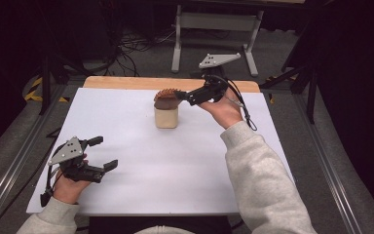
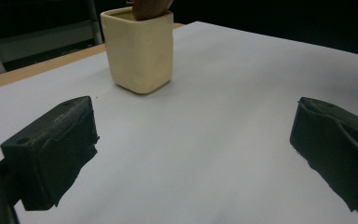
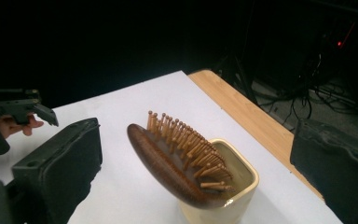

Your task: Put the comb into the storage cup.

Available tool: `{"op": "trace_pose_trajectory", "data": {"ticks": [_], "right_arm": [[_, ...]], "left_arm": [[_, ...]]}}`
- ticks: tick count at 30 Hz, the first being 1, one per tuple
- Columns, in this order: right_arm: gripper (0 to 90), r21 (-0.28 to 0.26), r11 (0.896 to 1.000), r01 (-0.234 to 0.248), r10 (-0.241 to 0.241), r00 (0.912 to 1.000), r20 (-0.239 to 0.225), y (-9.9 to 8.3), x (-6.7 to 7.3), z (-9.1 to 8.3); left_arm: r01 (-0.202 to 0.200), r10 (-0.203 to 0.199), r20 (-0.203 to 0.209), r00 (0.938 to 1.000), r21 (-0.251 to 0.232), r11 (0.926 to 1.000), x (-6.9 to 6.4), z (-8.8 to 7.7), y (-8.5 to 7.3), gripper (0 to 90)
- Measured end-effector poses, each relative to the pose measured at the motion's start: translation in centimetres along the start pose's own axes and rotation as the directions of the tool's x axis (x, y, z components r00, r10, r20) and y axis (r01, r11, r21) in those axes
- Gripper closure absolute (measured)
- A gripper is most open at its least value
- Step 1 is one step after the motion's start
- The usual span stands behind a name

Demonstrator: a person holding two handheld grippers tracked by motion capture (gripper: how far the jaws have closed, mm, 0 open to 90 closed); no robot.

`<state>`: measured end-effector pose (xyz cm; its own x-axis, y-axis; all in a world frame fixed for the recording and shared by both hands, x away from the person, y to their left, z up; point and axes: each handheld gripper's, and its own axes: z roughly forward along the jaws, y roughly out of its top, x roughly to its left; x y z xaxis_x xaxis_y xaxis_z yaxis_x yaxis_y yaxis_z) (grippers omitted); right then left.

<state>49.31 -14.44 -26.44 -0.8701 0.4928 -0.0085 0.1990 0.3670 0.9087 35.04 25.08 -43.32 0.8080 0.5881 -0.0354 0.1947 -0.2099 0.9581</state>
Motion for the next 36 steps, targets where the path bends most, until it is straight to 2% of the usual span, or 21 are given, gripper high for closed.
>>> {"op": "trace_pose_trajectory", "data": {"ticks": [7, 9, 14, 15, 19, 21, 23, 26, 29, 36], "right_arm": [[0.5, -0.033, 0.999, 0.033, -0.033, 0.9992, 0.022, -0.7, 0.9, -2.3], [0.0, -0.034, 0.998, 0.051, -0.050, 0.9981, 0.036, -1.4, 1.5, -3.4], [0.0, -0.047, 0.997, 0.060, -0.058, 0.9972, 0.048, -2.6, 2.1, -4.7], [0.0, -0.050, 0.997, 0.062, -0.059, 0.9965, 0.059, -3.3, 2.2, -5.4], [0.0, -0.052, 0.997, 0.054, -0.051, 0.9963, 0.070, -4.5, 2.4, -6.3], [0.0, -0.063, 0.997, 0.044, -0.039, 0.9962, 0.078, -5.8, 2.6, -7.3], [0.0, -0.062, 0.997, 0.042, -0.036, 0.9959, 0.082, -6.1, 2.7, -7.5], [0.0, -0.059, 0.997, 0.045, -0.038, 0.9932, 0.110, -7.9, 3.1, -8.5], [0.0, -0.060, 0.998, 0.035, -0.028, 0.9931, 0.114, -8.7, 3.2, -8.9], [0.0, -0.079, 0.997, 0.006, 0.004, 0.9910, 0.134, -12.3, 3.6, -10.3]], "left_arm": [[0.007, -0.007, -0.001, 1.0000, -0.004, 1.0000, 0.2, -0.2, 0.1, 0.9], [0.006, -0.006, -0.001, 1.0000, -0.007, 1.0000, 0.3, -0.2, 0.1, 0.6], [0.011, -0.011, 0.000, 0.9999, -0.012, 0.9999, 0.4, -0.3, 0.1, 0.5], [0.011, -0.011, 0.002, 0.9999, -0.009, 0.9999, 0.4, -0.3, 0.1, 0.5], [0.013, -0.013, 0.002, 0.9999, -0.014, 0.9998, 0.5, -0.3, 0.1, 0.4], [0.021, -0.021, 0.004, 0.9998, -0.016, 0.9997, 0.5, -0.4, 0.1, 0.4], [0.019, -0.019, 0.004, 0.9998, -0.015, 0.9997, 0.5, -0.4, 0.1, 0.4], [0.019, -0.018, 0.007, 0.9998, -0.012, 0.9998, 0.6, -0.4, 0.1, 0.4], [0.018, -0.018, 0.007, 0.9998, -0.010, 0.9998, 0.6, -0.4, 0.1, 0.4], [0.015, -0.015, 0.003, 0.9999, 0.002, 0.9999, 0.5, -0.4, 0.1, 0.1]]}}
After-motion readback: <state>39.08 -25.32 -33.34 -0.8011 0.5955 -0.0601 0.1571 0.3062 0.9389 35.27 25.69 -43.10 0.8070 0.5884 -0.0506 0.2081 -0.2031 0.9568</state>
